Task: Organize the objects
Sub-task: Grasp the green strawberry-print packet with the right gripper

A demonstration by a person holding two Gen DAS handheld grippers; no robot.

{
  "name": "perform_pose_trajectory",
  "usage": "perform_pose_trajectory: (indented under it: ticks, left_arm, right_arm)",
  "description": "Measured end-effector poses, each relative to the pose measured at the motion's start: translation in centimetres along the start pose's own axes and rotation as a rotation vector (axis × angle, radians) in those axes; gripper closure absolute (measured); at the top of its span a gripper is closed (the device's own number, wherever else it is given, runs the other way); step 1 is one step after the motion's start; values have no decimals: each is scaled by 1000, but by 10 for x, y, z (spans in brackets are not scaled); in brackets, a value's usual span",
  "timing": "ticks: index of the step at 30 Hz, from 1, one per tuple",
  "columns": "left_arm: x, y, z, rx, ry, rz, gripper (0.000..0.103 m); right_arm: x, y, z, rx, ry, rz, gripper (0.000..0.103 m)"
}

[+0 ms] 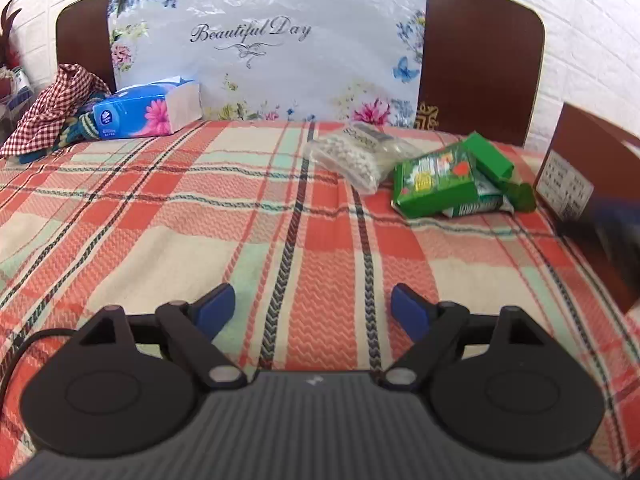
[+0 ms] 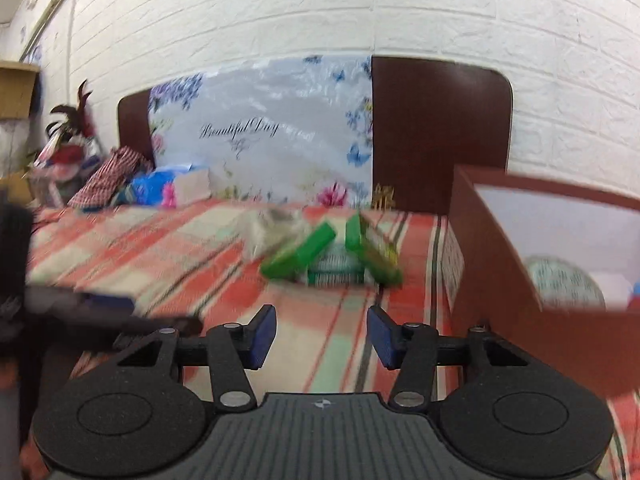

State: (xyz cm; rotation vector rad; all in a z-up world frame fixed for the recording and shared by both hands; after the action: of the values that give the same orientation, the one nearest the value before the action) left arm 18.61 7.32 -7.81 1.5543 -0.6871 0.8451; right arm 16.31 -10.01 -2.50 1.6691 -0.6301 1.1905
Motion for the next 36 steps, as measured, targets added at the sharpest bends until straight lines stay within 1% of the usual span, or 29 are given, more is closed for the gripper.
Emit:
perform_pose_trajectory:
  ticks: [2,3,5,7,9,10,11,13,14,16,17,19,21,23,24,25,26,27,28,30,31,34,36]
  left_arm:
    - [1,0,5,-24,-19,11,17]
    - [1,-1,4,-30,-16,11,17]
    - [1,-1,2,-48,8,10,16]
    - [1,0,2,-62,27,9,16]
    - [0,2,2,-67,32,10,15]
    - [0,1,2,-69,33,10,15]
    - [0,1,2,-72,35,10,15]
    - [0,2,2,-75,40,10,14]
    - [0,2,3,-75,40,10,14]
    - [0,2,3,-74,39,10,14]
    - [0,2,3,-73,37,10,14]
    - [0,2,3,-70,32,10,14]
    - [0,3,3,-67,26,9,14]
    - [0,4,3,-71,29,3,14]
    - [0,4,2,-77,37,-2,14]
    - [1,5,0,-80,47,-13,14]
    - [1,6,-1,-77,54,-26,15]
    - [2,8,-1,-76,61,-41,15]
    - [2,12,1,-92,78,-61,18]
    - [4,25,12,-173,117,-100,23]
    - [4,32,21,-214,113,-119,26]
    - [0,54,46,-264,38,-161,31]
    - [-4,65,57,-319,32,-199,33]
  right_arm:
    - [17,-30,12,-58,41,22,53]
    - [23,-35,15,-102,75,23,53]
    - [29,-61,21,-172,140,-6,53]
    - [27,-82,27,-192,155,-43,53]
    - [23,-91,32,-202,175,-60,64]
    - [19,-94,34,-210,187,-71,82]
    - [18,-91,35,-219,189,-69,81]
    - [17,-78,36,-240,199,-49,86]
    - [16,-69,34,-241,204,-41,86]
    - [8,-43,25,-213,222,-36,86]
    - [3,-29,17,-194,254,-34,86]
    - [-14,2,-1,-154,363,-36,86]
    - [-38,35,-22,-68,491,-58,84]
    - [-67,65,-40,41,594,-114,77]
    - [-78,78,-43,65,603,-133,67]
    - [-84,89,-43,78,577,-140,53]
    - [-87,98,-39,91,516,-147,48]
    - [-90,104,-34,109,434,-156,48]
    - [-93,107,-28,125,351,-166,48]
    - [-97,107,-15,123,219,-181,48]
    - [-96,105,-10,117,171,-185,47]
    - [-93,98,-4,145,70,-187,45]
    - [-91,88,-3,154,41,-196,44]
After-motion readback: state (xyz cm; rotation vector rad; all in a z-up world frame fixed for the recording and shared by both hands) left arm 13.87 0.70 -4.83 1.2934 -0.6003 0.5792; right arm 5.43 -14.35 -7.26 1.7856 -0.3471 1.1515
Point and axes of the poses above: each gripper's, at about its wrist camera, not at the fingertips, and y roughly against the way its jaws point, z to its right, x to its top, the point moved 10 cm from there along -y, roughly the way its jaws point, and after that the axes turned 8 degrees about x, right-handed, at the moved point
